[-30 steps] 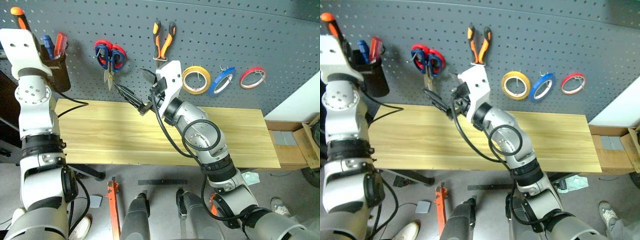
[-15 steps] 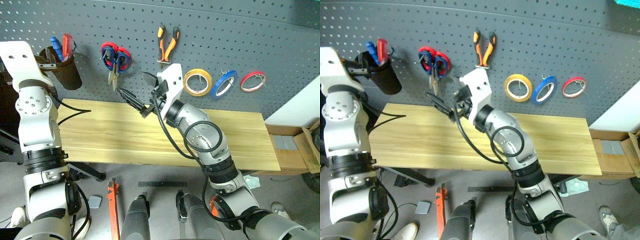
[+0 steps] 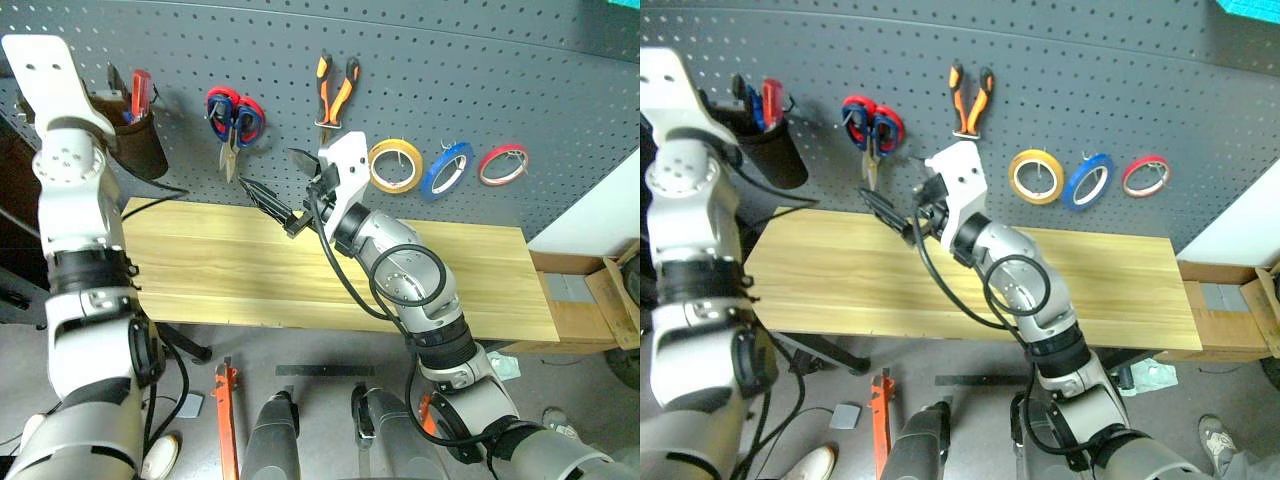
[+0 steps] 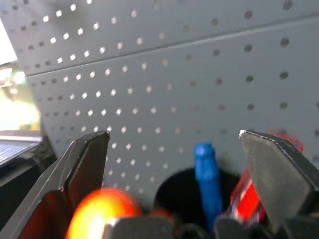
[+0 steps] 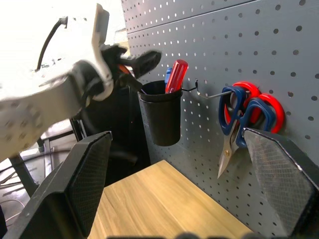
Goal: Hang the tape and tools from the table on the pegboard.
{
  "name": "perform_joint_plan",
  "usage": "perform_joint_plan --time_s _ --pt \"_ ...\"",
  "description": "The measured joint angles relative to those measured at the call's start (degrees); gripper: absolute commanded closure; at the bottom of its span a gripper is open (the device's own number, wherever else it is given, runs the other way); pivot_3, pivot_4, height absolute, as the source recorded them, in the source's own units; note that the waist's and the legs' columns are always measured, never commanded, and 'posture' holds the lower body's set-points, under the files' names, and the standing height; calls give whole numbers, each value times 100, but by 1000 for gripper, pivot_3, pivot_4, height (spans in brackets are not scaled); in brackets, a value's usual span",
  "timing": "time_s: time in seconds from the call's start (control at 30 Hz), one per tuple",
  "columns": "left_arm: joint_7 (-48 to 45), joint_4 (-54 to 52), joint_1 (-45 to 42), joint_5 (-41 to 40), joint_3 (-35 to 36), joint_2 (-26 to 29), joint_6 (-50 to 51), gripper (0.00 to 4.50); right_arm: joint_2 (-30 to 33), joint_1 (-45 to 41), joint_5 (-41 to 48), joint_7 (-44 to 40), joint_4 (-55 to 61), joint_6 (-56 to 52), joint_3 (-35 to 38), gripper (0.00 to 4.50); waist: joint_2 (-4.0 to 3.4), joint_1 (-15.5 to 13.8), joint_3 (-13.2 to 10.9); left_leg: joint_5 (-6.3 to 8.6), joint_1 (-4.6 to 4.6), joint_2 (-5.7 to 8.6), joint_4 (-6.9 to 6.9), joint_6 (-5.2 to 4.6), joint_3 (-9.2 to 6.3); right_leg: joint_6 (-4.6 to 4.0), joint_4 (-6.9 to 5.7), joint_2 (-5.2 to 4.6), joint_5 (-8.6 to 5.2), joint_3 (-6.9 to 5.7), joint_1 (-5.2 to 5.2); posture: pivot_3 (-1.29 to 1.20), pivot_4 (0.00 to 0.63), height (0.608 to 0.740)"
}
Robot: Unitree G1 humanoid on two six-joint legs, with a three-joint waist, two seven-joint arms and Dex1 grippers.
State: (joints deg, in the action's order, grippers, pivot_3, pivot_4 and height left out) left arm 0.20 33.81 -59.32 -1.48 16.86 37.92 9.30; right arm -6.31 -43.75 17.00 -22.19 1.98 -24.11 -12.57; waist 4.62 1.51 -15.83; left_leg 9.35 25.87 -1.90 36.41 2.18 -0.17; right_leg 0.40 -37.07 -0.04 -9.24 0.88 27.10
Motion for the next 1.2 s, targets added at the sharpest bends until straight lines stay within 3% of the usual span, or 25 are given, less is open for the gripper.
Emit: perform_joint_plan --time_s 0.5,1.2 --pt "-419 2749 -1127 185 -301 511 -1214 10 43 59 -4 131 15 -43 17 0 -1 10 0 0 2 -3 -1 0 5 0 1 -1 0 0 2 -8 199 740" --pt "-784 3659 -1863 434 -572 675 -1987 10 83 59 -4 230 19 -46 29 0 -1 16 0 0 4 -3 -1 0 9 1 2 2 -1 -1 2 -18 206 740"
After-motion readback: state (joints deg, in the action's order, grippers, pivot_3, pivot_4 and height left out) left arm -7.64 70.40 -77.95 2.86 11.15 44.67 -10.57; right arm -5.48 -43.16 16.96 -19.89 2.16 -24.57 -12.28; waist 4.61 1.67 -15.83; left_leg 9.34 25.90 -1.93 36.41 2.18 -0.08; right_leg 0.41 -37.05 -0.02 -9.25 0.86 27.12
